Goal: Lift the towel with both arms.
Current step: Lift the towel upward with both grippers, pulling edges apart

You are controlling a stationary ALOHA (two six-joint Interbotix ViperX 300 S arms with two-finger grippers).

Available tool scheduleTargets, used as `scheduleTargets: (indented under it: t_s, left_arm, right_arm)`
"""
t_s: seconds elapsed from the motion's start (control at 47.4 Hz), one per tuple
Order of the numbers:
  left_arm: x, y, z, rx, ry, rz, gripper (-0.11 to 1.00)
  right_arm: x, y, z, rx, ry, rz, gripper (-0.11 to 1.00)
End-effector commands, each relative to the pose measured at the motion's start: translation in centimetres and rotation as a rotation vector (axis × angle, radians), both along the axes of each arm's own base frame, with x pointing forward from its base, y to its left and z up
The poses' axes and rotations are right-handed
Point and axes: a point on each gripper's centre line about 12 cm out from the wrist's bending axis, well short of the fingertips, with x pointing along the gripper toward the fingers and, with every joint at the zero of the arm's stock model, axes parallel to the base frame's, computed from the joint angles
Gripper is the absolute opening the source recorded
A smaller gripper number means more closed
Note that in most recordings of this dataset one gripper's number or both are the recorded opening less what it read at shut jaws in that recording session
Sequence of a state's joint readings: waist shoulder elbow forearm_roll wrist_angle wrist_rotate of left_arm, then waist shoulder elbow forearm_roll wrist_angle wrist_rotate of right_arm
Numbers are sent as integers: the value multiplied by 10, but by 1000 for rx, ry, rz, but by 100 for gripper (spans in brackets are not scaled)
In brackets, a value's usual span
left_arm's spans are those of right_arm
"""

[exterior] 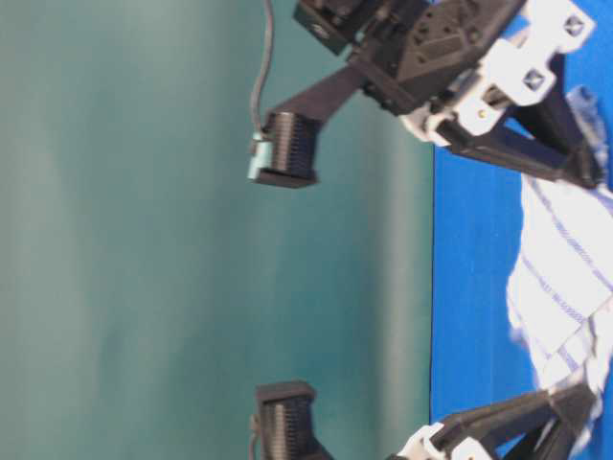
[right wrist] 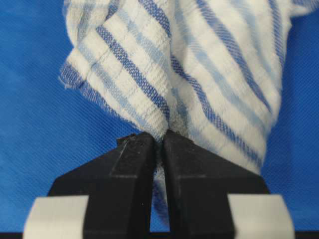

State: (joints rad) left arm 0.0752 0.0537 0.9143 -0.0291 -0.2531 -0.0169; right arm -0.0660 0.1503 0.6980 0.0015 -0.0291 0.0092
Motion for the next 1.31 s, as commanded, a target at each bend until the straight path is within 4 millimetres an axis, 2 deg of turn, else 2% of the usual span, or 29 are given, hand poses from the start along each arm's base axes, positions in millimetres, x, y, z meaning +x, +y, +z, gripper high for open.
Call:
scheduleTargets:
  t_s: [0.0,0.063,0.232,0.591,0.803,0.908,1.014,1.119,1.288]
  left_arm:
    - [7,-4,29,1,-54,-14,6]
    - [7,-8,48,-10,-71,-17,6]
    - [6,-16,105,-38,-124,-22,6]
    - [-16,-19,224,-54,-292,-24,6]
    - [-27,-18,279,-46,-377,-27,6]
    - [-29,-18,299,-42,-395,-29,6]
    - [-30,-17,317,-40,-405,-28,6]
    - [-31,-17,325,-38,-414,-29,6]
    - [-32,-17,323,-36,-404,-30,6]
  right_arm:
    - [4,3,33,-1,-75,6,7]
    - [3,5,48,-2,-100,8,7]
    - [-2,6,103,1,-178,5,7]
    - [-20,7,223,-12,-347,9,7]
    - [-29,5,275,-36,-407,11,7]
    - [-33,4,300,-50,-436,12,7]
    - [-36,4,318,-58,-461,11,7]
    - [-36,4,325,-59,-467,10,7]
    - [-36,4,324,-74,-459,20,7]
